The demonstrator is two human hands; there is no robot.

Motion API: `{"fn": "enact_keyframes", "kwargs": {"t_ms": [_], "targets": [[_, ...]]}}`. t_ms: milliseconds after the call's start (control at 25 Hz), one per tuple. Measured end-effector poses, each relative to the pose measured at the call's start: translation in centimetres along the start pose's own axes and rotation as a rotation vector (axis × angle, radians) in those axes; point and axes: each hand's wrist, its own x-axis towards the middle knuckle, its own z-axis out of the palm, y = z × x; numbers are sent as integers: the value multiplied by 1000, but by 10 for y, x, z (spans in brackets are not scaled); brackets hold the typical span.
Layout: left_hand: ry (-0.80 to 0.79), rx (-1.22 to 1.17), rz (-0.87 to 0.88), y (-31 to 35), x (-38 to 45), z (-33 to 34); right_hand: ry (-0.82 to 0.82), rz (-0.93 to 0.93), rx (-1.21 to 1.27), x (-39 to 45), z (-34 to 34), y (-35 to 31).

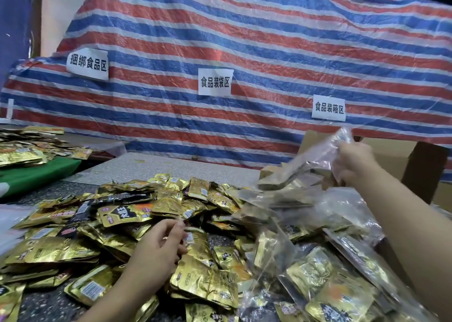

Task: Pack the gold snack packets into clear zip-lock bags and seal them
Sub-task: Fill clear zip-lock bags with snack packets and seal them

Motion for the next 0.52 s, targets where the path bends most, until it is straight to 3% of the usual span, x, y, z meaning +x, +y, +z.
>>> {"fn": "enact_keyframes", "kwargs": {"t_ms": [80, 200, 400, 520], "targets": [[-31, 1, -2, -2, -2, 1, 128, -12, -378, 20, -21, 38], [-38, 20, 8, -3, -3, 1, 159, -5, -870, 23, -41, 96], [-47, 62, 33, -6, -4, 0, 184, -151, -1041, -2, -26, 92], [-41, 94, 51, -6, -6, 0, 225, -342, -1240, -8, -17, 82]]}}
